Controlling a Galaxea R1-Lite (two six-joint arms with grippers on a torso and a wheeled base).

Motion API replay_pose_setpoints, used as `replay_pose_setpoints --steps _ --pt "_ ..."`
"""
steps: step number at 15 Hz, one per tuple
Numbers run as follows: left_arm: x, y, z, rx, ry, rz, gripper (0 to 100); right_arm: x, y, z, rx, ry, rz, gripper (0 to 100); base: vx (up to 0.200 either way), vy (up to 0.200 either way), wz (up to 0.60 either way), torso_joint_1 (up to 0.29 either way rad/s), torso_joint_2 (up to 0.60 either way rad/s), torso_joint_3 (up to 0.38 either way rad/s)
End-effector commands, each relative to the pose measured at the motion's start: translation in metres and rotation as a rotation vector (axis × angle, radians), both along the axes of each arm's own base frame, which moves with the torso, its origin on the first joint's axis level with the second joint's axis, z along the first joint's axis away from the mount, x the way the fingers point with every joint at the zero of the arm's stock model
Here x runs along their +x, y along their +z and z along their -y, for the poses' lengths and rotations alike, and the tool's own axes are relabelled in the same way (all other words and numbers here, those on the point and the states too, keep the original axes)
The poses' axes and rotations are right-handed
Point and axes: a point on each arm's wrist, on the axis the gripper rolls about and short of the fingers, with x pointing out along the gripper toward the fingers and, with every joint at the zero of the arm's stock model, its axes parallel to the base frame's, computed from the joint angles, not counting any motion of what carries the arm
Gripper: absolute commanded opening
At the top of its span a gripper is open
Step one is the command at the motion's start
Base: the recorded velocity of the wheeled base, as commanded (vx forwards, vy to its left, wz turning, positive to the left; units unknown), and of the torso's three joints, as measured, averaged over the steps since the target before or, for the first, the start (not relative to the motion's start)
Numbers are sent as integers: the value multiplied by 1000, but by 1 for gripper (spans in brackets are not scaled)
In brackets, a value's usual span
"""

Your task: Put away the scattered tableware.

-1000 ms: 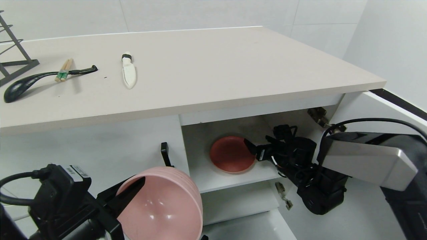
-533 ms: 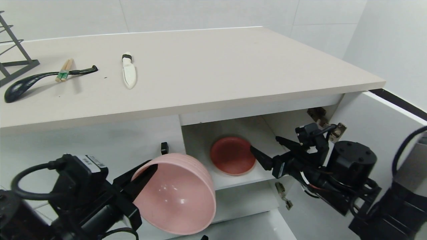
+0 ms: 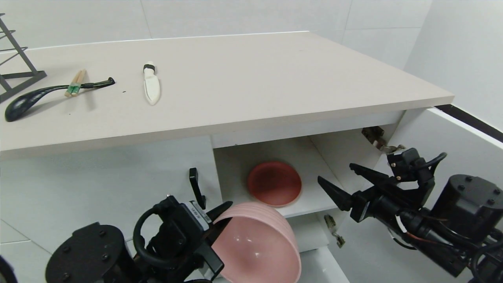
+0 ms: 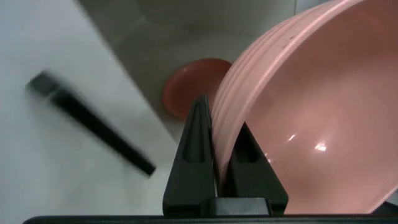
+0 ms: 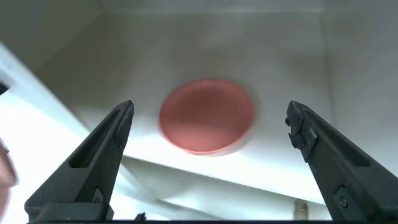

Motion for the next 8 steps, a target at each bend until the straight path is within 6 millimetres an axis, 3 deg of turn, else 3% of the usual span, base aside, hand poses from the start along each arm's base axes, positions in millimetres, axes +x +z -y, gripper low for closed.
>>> replay_pose_setpoints --steps 1,5,8 --pt "5 -13 14 54 14 -9 0 9 14 12 31 -62 58 100 0 0 0 0 0 0" --pt "18 -16 45 31 120 21 0 4 18 9 -1 -36 93 100 0 0 0 0 0 0" --pt "28 -27 54 48 203 11 0 2 13 5 -34 -21 89 100 0 0 0 0 0 0"
